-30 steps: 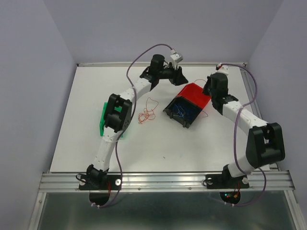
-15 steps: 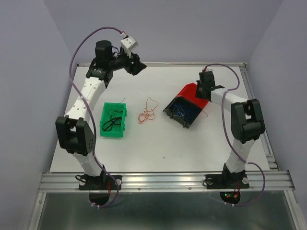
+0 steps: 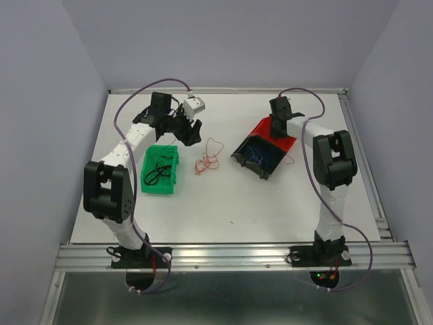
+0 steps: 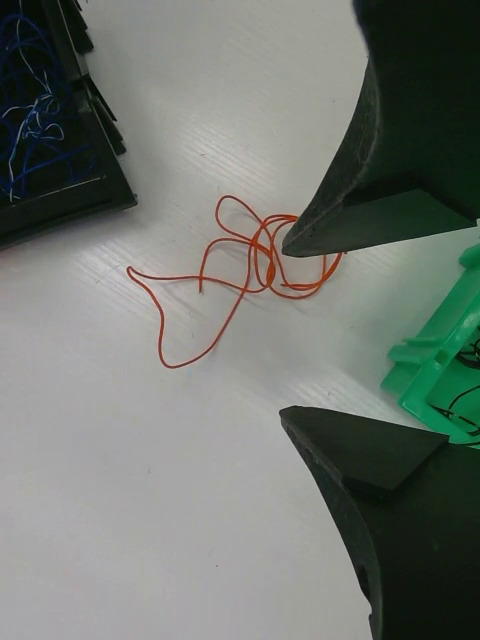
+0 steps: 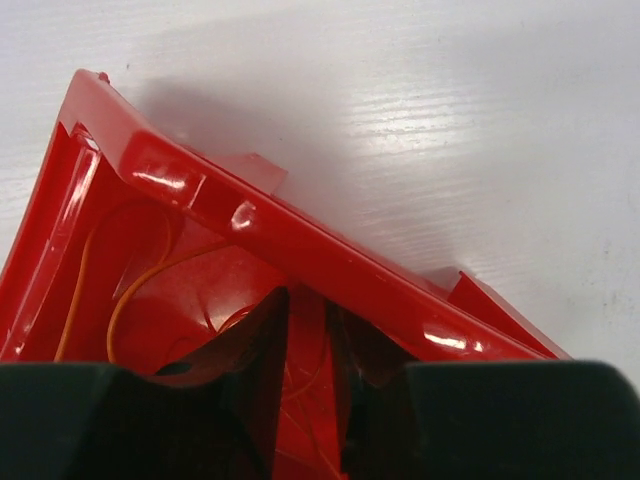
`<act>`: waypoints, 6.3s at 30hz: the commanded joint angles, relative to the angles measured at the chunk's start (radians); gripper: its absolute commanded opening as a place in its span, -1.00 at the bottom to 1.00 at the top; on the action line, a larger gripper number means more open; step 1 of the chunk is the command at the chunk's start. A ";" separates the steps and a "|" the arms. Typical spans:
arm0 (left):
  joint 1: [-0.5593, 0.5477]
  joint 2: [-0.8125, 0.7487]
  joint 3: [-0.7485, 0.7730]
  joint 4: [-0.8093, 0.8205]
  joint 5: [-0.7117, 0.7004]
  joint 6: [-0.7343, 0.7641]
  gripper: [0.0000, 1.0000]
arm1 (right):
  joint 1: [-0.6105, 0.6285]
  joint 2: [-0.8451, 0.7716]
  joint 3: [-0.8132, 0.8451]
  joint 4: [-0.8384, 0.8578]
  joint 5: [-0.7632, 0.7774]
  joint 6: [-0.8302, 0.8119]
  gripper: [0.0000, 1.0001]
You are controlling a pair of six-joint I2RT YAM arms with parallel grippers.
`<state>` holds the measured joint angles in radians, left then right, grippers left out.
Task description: Untangle the cables
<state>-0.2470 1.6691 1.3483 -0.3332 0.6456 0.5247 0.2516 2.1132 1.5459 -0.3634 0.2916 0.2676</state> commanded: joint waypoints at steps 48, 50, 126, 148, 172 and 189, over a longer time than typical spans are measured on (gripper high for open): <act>-0.201 0.219 0.330 -0.131 -0.054 0.249 -1.00 | 0.035 -0.643 -0.493 0.571 -0.672 -0.019 0.43; -0.201 0.153 0.357 -0.158 -0.060 0.229 -1.00 | 0.040 -0.656 -0.556 0.659 -0.797 0.001 0.50; -0.311 -0.322 0.617 -0.061 -0.214 0.158 -1.00 | 0.414 -0.300 -0.489 1.265 -0.739 0.019 0.75; -0.311 -0.376 0.535 0.200 -0.440 0.123 -1.00 | 0.491 -0.559 -0.813 1.510 -0.586 -0.048 1.00; -0.311 -0.394 0.545 0.140 -0.330 0.064 -1.00 | 0.491 -0.585 -0.684 1.555 -0.348 -0.159 0.97; -0.296 -0.332 0.612 0.212 -0.683 0.104 -1.00 | 0.488 -0.578 -0.701 1.528 -0.370 -0.117 -0.99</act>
<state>-0.5556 1.3205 1.9022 -0.2485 0.2356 0.5907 0.7448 1.5654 0.8692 1.1305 -0.1616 0.1310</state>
